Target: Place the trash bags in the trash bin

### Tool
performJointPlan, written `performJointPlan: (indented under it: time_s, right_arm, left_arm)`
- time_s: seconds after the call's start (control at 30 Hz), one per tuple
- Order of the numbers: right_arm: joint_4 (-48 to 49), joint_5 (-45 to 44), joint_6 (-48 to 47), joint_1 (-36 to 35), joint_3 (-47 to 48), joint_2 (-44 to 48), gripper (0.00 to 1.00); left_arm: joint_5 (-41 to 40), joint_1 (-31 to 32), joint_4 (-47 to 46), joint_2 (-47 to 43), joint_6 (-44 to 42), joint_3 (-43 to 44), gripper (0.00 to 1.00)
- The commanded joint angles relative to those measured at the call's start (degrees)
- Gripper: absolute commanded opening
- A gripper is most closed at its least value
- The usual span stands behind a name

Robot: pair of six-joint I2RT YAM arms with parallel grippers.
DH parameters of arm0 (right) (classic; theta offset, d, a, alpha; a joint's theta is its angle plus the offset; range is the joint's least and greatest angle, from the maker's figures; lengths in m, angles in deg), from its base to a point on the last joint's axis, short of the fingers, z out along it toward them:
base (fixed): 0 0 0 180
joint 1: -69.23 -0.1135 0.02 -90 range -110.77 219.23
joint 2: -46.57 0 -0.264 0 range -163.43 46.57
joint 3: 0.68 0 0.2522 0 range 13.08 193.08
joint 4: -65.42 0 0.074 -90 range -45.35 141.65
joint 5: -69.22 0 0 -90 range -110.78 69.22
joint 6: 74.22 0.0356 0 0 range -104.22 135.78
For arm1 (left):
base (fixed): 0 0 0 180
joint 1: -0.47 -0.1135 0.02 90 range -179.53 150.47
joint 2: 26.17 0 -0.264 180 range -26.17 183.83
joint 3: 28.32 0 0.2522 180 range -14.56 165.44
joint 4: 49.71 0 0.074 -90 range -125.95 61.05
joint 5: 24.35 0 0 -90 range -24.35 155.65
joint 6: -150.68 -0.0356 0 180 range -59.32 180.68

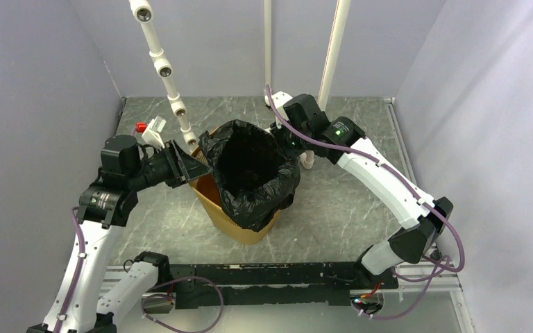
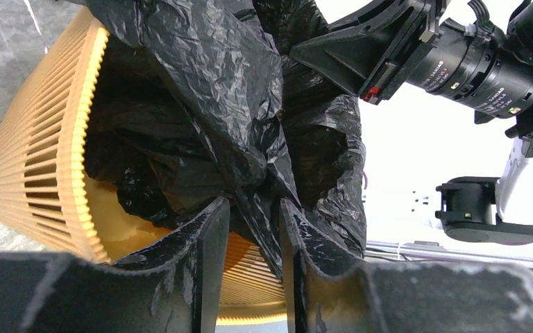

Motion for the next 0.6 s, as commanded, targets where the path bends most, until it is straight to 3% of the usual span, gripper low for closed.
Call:
performJointPlan:
  time_s: [0.0,0.37,0.57]
  right_arm:
    - [1.4,-0.5,0.7,0.3,2.0,-0.6,0.04]
    - [1.6,0.1,0.8,0.3,2.4,-0.8,0.04]
    - [1.6,0.3,0.8,0.4,3.2,-1.0,0.04]
  left_arm:
    - [2.6,0.1,-4.3,0.5,1.9,-1.7,0.39]
    - [2.7,0.2,-8.6,0.4,3.9,-4.1,0.39]
    - [0.1,0.2,0.3,3.3,-1.3,0.9,0.46]
